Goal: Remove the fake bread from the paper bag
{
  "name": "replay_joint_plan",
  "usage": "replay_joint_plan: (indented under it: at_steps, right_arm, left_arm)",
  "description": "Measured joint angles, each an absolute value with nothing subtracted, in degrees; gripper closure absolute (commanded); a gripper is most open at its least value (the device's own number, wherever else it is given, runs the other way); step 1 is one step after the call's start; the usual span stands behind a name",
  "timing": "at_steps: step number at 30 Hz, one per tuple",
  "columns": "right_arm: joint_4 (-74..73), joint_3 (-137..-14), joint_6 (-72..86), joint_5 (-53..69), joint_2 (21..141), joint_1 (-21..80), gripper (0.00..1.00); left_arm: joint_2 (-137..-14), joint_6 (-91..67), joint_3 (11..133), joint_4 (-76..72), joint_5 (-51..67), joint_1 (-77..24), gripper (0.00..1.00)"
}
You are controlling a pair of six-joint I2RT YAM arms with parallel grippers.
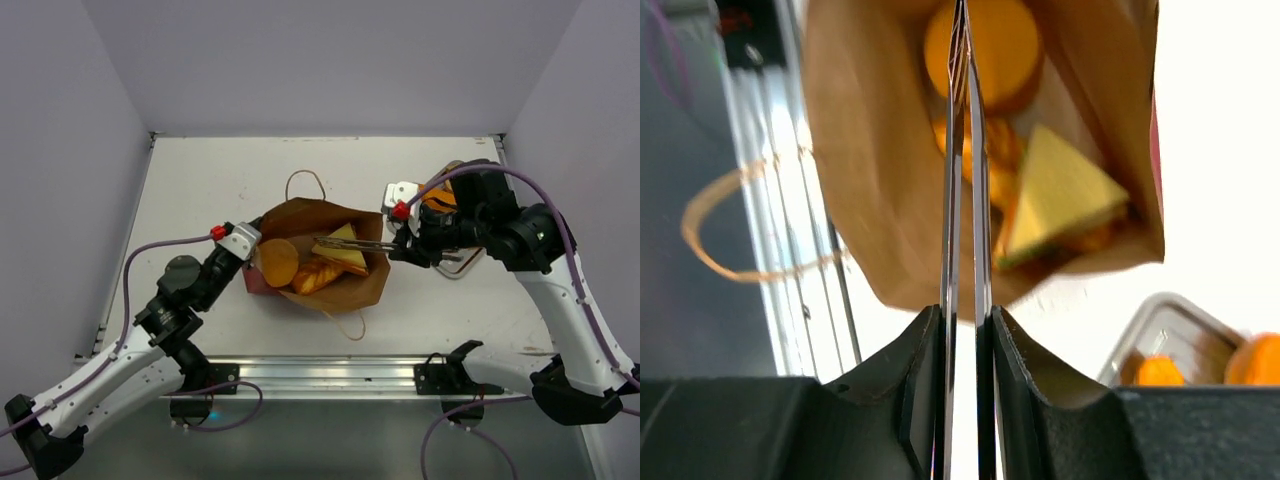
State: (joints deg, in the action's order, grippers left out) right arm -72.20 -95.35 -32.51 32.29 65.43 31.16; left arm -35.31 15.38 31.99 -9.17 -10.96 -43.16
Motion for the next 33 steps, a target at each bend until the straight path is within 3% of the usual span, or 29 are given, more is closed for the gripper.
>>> replay_joint_plan:
  at_steps: [12, 21, 25, 33]
  right_arm:
    - [-70.72, -80.55, -34.22, 9.93, 66.39, 37.17, 0.75]
    - [-60.47, -75.59, -33.32, -4.75, 66.37, 37.56, 0.77]
    - [-55.83, -75.64, -33.19, -6.90, 66.98, 37.56, 0.78]
    - [-53.39, -74.52, -34.28, -0.08, 66.50, 37.85, 0.78]
  left_arm:
    - [-41.58, 22.13, 35.73, -11.51, -16.32, -43.16, 1.00]
    - [-33.28, 25.21, 28.91, -16.64, -19.86, -43.13, 1.00]
    - [-31.31, 25.02, 28.86, -16.69, -19.84, -43.13, 1.00]
    - [-29.26, 16.60, 27.11, -13.78, -11.27, -42.87, 1.00]
